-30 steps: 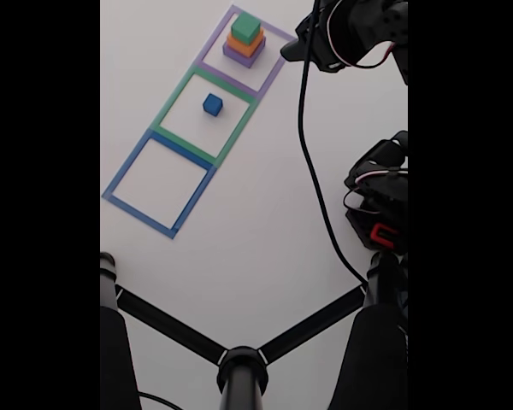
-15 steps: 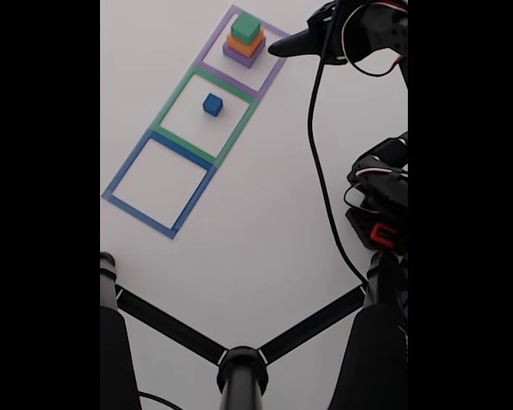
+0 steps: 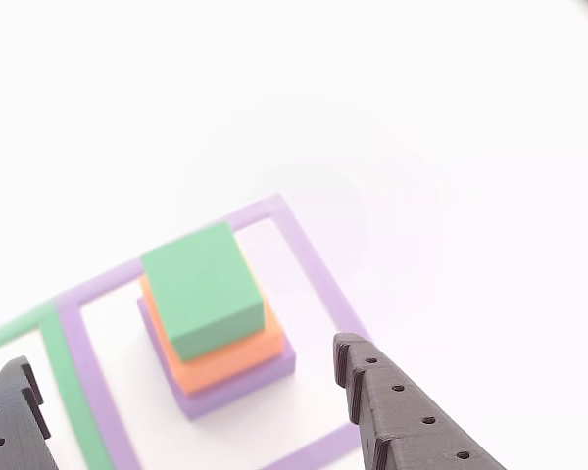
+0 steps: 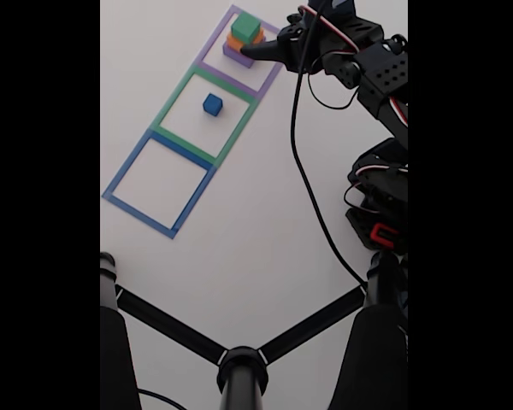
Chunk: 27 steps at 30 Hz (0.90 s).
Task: Tower of hanoi
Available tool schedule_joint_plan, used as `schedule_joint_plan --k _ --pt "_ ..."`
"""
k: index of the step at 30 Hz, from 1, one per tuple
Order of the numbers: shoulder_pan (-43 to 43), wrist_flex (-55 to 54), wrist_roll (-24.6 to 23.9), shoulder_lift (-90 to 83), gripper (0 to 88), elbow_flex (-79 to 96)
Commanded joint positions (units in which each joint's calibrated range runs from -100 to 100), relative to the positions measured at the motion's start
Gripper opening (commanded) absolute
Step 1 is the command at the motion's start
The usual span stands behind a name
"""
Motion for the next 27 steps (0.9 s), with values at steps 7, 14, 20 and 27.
schedule_joint_plan --k 7,14,20,27 --pt "0.5 -34.4 0.0 20.6 37.0 2.7" --pt "-0.7 -45.2 0.0 30.3 36.4 3.1" --pt "-2.7 -50.8 0.0 35.1 35.5 2.9" --pt "-3.1 -53.6 0.0 38.7 33.3 2.3"
